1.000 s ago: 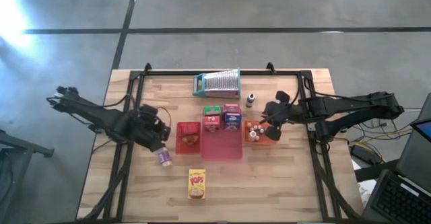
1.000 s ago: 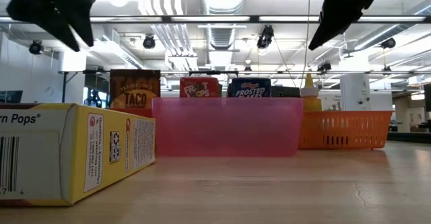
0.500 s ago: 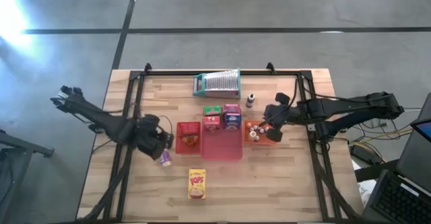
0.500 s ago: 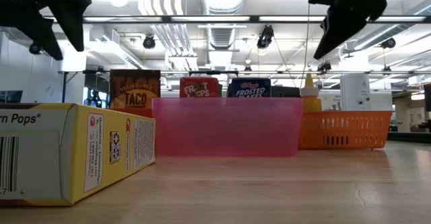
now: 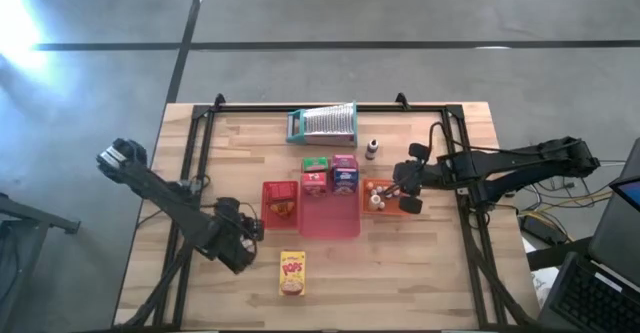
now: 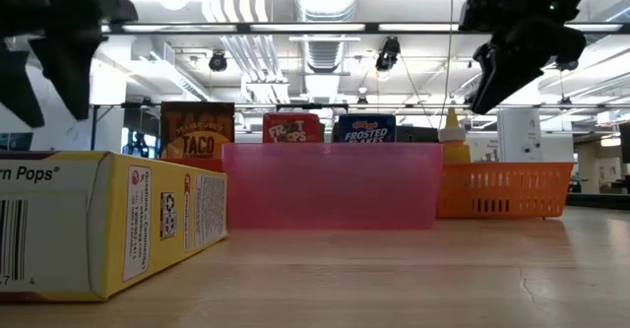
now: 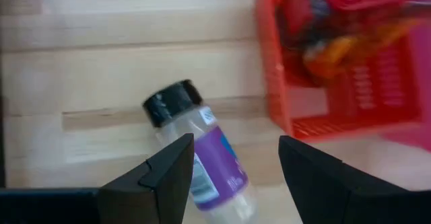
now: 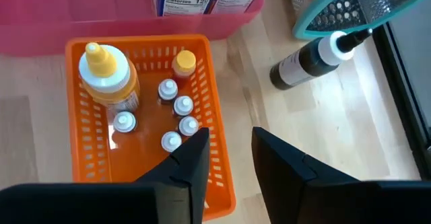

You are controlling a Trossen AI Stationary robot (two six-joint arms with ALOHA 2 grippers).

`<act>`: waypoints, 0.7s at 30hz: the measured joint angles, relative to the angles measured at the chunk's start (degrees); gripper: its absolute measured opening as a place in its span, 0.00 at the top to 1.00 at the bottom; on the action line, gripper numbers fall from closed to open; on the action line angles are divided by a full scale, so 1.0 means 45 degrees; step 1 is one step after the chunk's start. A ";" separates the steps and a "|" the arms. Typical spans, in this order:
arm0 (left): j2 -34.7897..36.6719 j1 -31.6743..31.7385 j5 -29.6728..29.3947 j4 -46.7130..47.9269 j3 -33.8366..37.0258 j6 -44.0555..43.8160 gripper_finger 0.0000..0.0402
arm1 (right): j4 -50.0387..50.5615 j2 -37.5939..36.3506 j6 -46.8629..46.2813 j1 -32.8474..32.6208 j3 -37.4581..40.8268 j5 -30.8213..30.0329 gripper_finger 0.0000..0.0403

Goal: Pick & Place Kitchen Items
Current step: Put the black spice bottle into the red bin

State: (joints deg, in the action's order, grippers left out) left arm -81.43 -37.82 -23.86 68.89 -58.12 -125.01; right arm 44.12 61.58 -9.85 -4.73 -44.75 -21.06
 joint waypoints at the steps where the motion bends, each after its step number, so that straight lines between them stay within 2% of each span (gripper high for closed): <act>1: -0.0163 0.0004 0.0000 0.0030 0.0034 -0.0193 0.45 | -0.0033 0.0000 0.0098 0.0000 0.0000 0.0000 0.73; 9: -0.0720 0.0127 0.0805 0.0031 0.0057 -0.0521 0.45 | -0.0670 0.0000 0.0988 0.0004 -0.0003 -0.0010 0.67; 21: -0.0815 0.0136 0.0826 0.0144 0.0162 -0.1286 0.45 | -0.0671 0.0000 0.1006 0.0005 0.0000 -0.0015 0.60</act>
State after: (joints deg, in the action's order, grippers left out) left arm -85.10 -37.21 -20.14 69.54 -57.39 -130.80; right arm 41.10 61.58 -5.32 -4.71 -44.75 -21.12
